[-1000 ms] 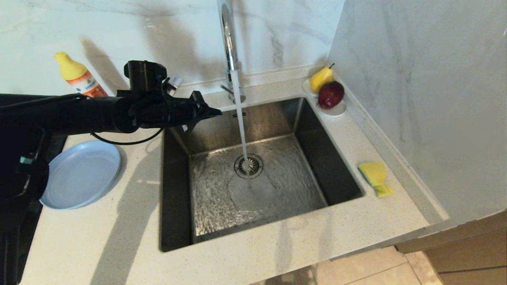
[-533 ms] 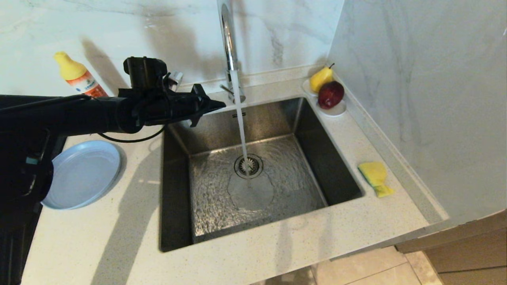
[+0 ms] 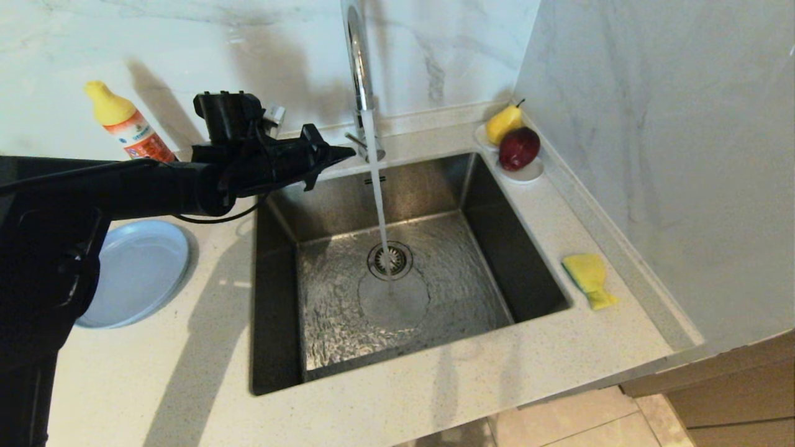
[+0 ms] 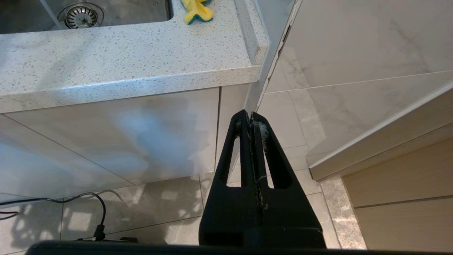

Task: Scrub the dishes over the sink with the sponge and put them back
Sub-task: Turn off the faucet

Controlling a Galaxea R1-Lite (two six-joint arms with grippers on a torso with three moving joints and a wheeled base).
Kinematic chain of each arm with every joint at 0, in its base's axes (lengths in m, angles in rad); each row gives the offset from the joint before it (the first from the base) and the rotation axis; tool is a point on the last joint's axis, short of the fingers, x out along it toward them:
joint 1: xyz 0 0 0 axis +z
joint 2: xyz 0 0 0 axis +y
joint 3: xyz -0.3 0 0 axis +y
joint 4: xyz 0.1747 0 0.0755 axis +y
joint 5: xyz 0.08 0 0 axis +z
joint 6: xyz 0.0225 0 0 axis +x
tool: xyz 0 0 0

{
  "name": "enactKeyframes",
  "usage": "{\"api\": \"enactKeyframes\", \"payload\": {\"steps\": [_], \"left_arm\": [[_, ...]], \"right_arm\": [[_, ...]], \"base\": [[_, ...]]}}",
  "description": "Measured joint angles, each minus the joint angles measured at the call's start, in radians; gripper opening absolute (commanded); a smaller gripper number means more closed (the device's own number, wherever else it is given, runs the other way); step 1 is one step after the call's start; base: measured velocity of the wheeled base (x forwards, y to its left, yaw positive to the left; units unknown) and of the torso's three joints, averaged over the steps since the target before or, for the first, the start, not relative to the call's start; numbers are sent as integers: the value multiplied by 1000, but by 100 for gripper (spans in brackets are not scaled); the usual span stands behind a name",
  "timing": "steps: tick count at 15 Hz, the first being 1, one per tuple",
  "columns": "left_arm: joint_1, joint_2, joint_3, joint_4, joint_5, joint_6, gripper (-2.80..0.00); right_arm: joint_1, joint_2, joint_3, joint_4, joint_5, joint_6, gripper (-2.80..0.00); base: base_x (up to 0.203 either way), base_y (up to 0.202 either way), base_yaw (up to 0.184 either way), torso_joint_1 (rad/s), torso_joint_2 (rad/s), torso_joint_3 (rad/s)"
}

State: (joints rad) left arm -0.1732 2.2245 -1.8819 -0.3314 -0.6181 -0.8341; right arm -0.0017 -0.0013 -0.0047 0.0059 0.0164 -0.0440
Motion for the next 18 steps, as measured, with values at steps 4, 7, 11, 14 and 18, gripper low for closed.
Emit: {"api": "enactKeyframes", "payload": {"steps": [4, 7, 11, 14, 18], "left_arm": [[0, 18, 0, -116, 11, -23, -280], [0, 23, 0, -134, 41, -20, -280], [0, 32, 0, -203, 99, -15, -280], [0, 35, 0, -206, 103, -15, -280], [0, 42, 0, -241, 108, -15, -280]], "right_arm": [[0, 0, 0, 0, 0, 0, -280], [0, 0, 0, 0, 0, 0, -280], [0, 0, 0, 0, 0, 0, -280], [0, 0, 0, 0, 0, 0, -280], [0, 0, 0, 0, 0, 0, -280]], "base": [[0, 0, 0, 0, 0, 0], [0, 0, 0, 0, 0, 0], [0, 0, 0, 0, 0, 0], [0, 0, 0, 0, 0, 0], [0, 0, 0, 0, 0, 0]]}}
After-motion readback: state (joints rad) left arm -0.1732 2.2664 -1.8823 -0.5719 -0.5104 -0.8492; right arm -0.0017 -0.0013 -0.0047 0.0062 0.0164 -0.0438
